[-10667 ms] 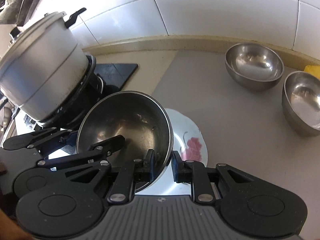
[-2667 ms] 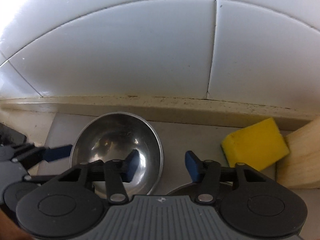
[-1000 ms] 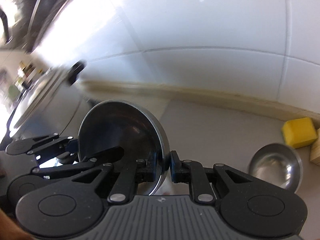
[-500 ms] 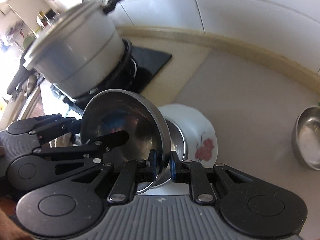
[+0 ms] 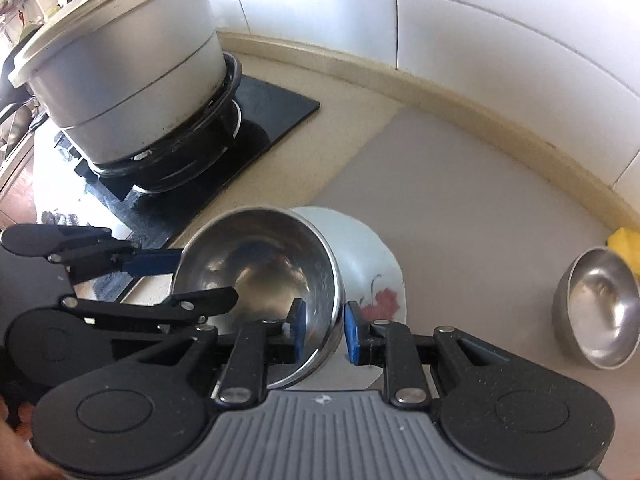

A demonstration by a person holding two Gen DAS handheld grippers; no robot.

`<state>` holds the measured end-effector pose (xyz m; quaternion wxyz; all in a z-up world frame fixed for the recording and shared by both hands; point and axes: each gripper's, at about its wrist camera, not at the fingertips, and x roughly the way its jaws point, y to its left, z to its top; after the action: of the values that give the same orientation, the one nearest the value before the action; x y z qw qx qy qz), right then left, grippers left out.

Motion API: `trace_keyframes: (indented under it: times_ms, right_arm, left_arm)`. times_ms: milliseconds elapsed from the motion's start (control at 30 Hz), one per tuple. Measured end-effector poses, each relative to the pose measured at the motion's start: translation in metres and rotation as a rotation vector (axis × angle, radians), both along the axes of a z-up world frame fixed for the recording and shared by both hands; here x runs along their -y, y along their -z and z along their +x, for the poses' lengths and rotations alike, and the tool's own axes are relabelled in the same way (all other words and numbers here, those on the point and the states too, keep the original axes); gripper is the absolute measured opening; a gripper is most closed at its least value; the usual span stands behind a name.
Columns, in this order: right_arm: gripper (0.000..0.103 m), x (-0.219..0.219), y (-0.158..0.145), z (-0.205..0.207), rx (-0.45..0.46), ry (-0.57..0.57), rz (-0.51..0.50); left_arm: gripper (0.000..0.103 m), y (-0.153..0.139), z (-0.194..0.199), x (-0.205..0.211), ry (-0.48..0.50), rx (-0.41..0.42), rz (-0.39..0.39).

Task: Organize plates and bowls
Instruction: 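Carry the steel bowl with both grippers and lower it into the stacked bowl, then open both grippers and move them to the last steel bowl by the sponge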

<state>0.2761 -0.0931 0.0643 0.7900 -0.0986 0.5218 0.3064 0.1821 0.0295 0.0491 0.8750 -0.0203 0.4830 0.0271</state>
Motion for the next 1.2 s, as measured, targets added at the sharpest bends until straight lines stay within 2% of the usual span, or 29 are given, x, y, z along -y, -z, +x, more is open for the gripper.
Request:
trace_keyframes:
  times_ms: [133,333,567,633,867,933,1200]
  right_arm:
    - [0.0,-0.003,-0.005,-0.002,0.045,0.001,-0.02]
    - [0.001,-0.001,-0.011,-0.007,0.09,0.009,-0.028]
    - [0.002,0.02,-0.021,-0.008,0.118,0.056,-0.006]
    - [0.005,0.03,-0.024,-0.009,0.128,0.078,0.005]
    - [0.009,0.08,-0.038,-0.012,0.189,0.192,0.031]
    - [0.014,0.098,-0.041,-0.012,0.196,0.234,0.047]
    - [0.017,0.168,-0.046,-0.015,0.227,0.38,0.071]
  left_arm:
    - [0.051,-0.009,0.0,0.0,0.009,0.035,0.032]
    - [0.055,-0.018,0.0,0.006,0.017,0.07,0.059]
    - [0.063,-0.031,0.002,0.026,0.038,0.119,0.09]
    - [0.066,-0.035,0.003,0.036,0.045,0.138,0.096]
    - [0.08,-0.05,0.013,0.082,0.083,0.201,0.132]
    - [0.081,-0.053,0.015,0.097,0.101,0.218,0.14]
    - [0.084,-0.055,0.028,0.159,0.169,0.251,0.147]
